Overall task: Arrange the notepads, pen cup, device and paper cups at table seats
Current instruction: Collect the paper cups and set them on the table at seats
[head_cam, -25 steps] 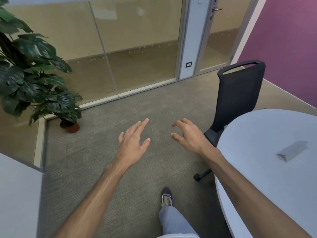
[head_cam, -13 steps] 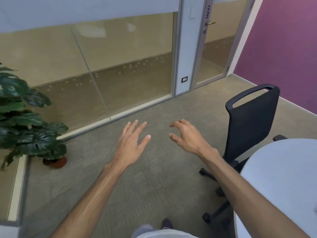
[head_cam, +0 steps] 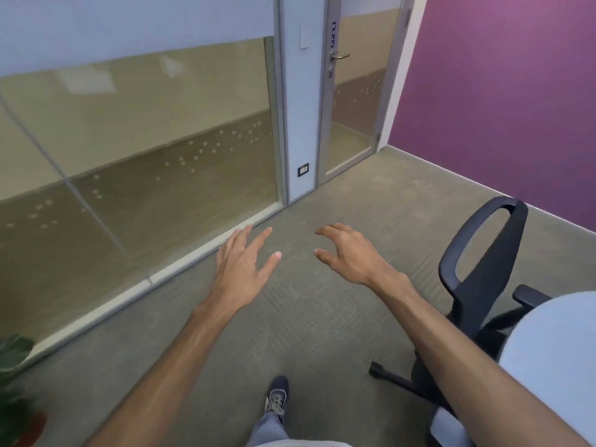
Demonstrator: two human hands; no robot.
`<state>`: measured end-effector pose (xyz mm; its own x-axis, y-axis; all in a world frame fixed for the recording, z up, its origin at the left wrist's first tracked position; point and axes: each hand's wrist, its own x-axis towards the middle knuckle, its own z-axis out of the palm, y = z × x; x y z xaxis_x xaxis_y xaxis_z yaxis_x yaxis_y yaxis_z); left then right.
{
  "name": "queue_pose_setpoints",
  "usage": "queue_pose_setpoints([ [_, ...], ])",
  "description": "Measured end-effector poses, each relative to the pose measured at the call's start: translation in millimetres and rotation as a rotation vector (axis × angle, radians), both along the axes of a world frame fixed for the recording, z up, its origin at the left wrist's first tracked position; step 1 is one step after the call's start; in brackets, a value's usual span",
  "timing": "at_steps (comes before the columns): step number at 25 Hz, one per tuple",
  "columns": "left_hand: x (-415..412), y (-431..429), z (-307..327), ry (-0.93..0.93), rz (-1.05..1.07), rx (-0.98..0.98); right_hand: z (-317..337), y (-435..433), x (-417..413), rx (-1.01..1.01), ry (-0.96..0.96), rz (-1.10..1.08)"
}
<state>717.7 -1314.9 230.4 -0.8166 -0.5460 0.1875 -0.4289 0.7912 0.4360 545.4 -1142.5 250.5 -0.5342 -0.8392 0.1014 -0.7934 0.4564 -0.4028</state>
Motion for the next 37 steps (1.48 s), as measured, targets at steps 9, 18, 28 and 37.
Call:
queue_pose_setpoints([
  [9, -192, -136, 17, 0.061, -0.218, -0.027, 17, -93, -155, 0.008, -0.045, -0.281],
  [18, -427, -170, 6, 0.027, -0.453, -0.069, 2, -116, -340, 0.003, -0.064, -0.460],
  [28, -700, -158, 9, 0.017, -0.663, -0.075, 1, -84, -568, -0.018, -0.116, -0.667],
  [37, -919, -104, -6, -0.022, -0.916, -0.046, -16, -26, -718, -0.039, -0.137, -0.910],
])
